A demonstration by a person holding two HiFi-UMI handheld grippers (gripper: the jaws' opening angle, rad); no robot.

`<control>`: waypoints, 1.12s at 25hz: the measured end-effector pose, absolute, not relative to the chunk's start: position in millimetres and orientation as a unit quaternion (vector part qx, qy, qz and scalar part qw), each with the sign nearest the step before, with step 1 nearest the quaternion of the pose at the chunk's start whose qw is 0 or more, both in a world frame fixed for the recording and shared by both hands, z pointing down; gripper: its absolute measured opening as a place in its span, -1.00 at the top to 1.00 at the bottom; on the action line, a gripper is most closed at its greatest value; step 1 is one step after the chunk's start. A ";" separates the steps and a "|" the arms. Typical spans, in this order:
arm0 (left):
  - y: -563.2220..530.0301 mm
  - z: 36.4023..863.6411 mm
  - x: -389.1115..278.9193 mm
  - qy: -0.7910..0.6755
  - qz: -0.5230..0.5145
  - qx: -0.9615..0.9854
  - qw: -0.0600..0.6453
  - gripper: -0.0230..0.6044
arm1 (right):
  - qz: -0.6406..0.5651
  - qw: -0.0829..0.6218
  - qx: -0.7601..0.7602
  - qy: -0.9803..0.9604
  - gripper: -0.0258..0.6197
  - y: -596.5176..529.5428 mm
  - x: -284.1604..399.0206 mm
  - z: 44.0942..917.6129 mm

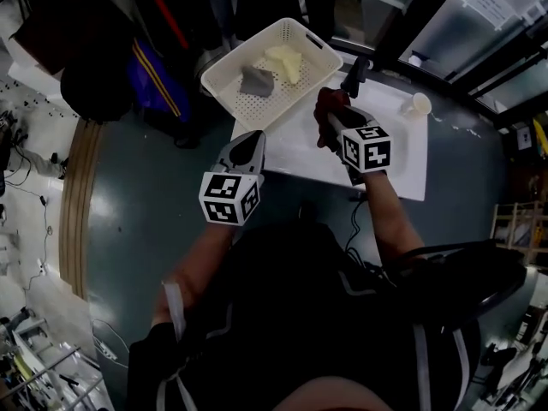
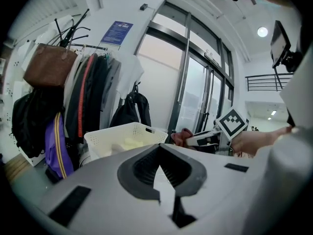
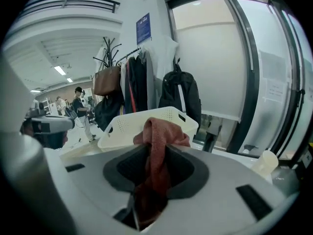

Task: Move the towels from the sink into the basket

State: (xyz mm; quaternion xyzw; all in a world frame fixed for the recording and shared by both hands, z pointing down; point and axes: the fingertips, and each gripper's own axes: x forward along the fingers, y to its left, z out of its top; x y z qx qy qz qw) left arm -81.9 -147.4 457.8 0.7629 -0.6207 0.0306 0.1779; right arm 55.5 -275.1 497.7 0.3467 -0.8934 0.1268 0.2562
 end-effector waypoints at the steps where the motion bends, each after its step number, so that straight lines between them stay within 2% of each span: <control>1: -140.5 457.9 -86.9 -0.623 0.029 0.761 0.176 0.92 | 0.120 0.250 0.345 -0.897 0.54 -271.3 50.1 490.2; 7: -108.9 444.6 -127.7 -0.638 0.011 0.753 0.160 0.92 | 0.096 0.221 0.336 -0.910 0.54 -251.2 10.9 452.7; 11: -93.3 430.7 -143.5 -0.638 0.015 0.760 0.123 0.92 | 0.086 0.201 0.319 -0.922 0.54 -236.5 -16.1 424.2; 16: -85.5 424.0 -164.5 -0.649 -0.002 0.750 0.129 0.92 | 0.061 0.186 0.292 -0.936 0.54 -232.6 -51.8 393.6; 28: -106.5 421.0 -203.8 -0.708 -0.007 0.692 0.138 0.92 | 0.055 0.226 0.173 -0.957 0.54 -275.0 -142.7 416.9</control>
